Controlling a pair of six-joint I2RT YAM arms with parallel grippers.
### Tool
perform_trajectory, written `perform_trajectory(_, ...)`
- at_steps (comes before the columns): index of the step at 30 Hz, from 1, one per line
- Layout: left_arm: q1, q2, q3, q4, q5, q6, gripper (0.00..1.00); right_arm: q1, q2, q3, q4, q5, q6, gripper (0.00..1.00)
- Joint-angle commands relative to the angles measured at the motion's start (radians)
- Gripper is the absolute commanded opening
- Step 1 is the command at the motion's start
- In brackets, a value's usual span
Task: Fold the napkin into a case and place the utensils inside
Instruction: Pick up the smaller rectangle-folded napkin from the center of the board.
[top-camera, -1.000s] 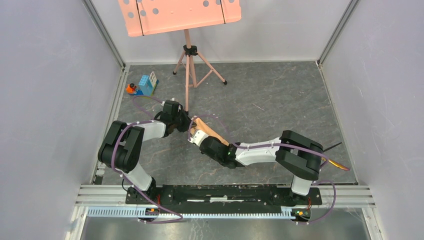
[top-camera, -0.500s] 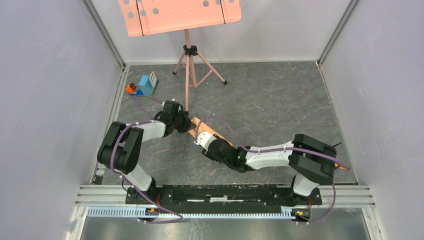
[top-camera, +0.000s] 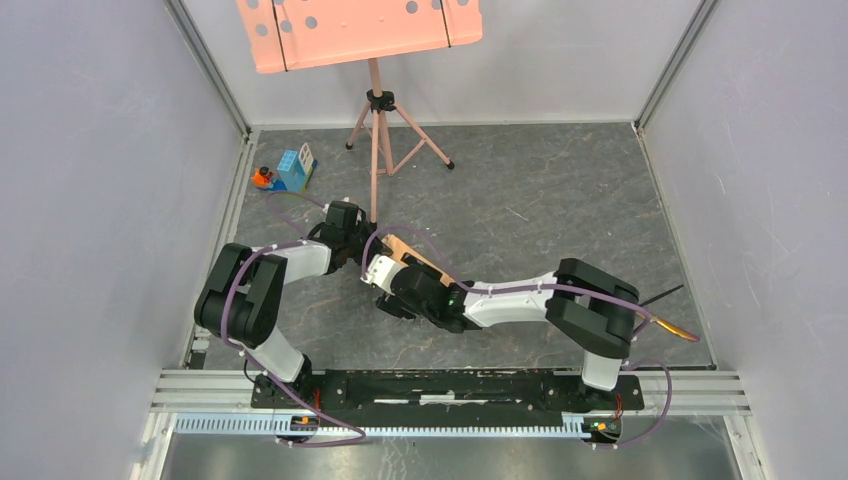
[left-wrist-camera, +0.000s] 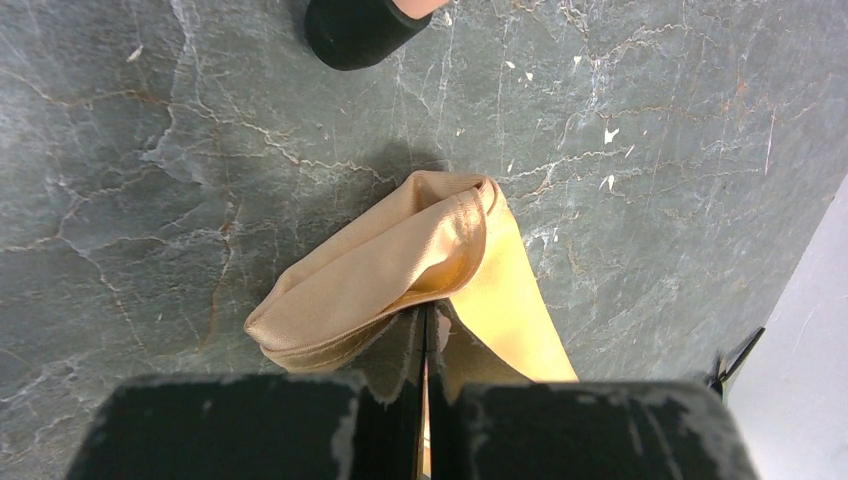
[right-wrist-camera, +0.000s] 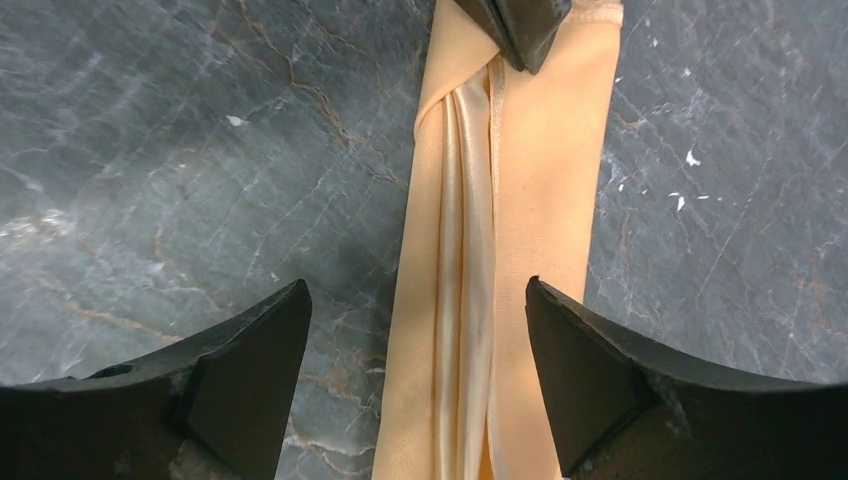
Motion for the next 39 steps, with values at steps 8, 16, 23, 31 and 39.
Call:
perform_trajectory(8, 0.012, 0.017, -0.038, -0.112, -0.113, 0.015, 0.02, -0.043, 0.054, -0.068, 0.082, 0.084, 0.037, 0.71)
perform_trajectory(16, 0.012, 0.014, -0.041, -0.115, -0.113, 0.018, 0.02, -0.062, 0.089, -0.079, 0.131, 0.096, 0.029, 0.57)
perform_trajectory(23, 0.012, -0.017, -0.033, -0.136, -0.119, 0.037, 0.02, -0.065, 0.093, -0.088, 0.165, 0.088, 0.029, 0.15)
perform_trajectory(31, 0.012, -0.224, -0.035, -0.188, -0.078, 0.05, 0.24, -0.066, 0.007, -0.09, 0.129, -0.07, 0.126, 0.0)
perform_trajectory(39, 0.014, -0.554, -0.02, -0.398, -0.136, 0.107, 0.45, -0.1, -0.072, -0.073, 0.086, -0.299, 0.352, 0.0)
